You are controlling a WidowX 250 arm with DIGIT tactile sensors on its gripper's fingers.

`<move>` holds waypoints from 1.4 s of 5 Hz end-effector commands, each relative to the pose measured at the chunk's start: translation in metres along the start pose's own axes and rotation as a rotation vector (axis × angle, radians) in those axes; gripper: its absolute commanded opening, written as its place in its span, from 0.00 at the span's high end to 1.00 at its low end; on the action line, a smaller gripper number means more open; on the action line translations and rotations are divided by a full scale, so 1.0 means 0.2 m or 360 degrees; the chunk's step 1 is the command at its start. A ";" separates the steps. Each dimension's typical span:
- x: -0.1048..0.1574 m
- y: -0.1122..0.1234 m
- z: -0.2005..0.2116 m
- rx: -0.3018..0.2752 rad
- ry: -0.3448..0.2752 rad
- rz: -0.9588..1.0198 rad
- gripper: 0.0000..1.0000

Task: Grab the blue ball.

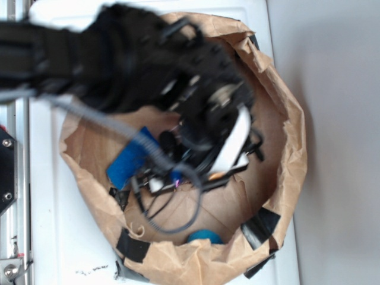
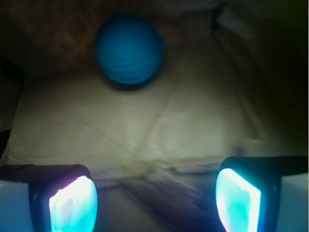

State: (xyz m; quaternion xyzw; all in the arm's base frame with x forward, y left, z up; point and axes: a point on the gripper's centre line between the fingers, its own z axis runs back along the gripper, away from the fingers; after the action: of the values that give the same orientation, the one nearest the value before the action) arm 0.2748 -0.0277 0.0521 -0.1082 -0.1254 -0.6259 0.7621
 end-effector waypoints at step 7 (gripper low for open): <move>0.20 0.08 -0.05 0.0110 -0.0315 -0.0213 1.00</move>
State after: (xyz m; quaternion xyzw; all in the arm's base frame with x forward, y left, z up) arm 0.2926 -0.0677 0.0366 -0.1591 -0.2033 -0.6537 0.7113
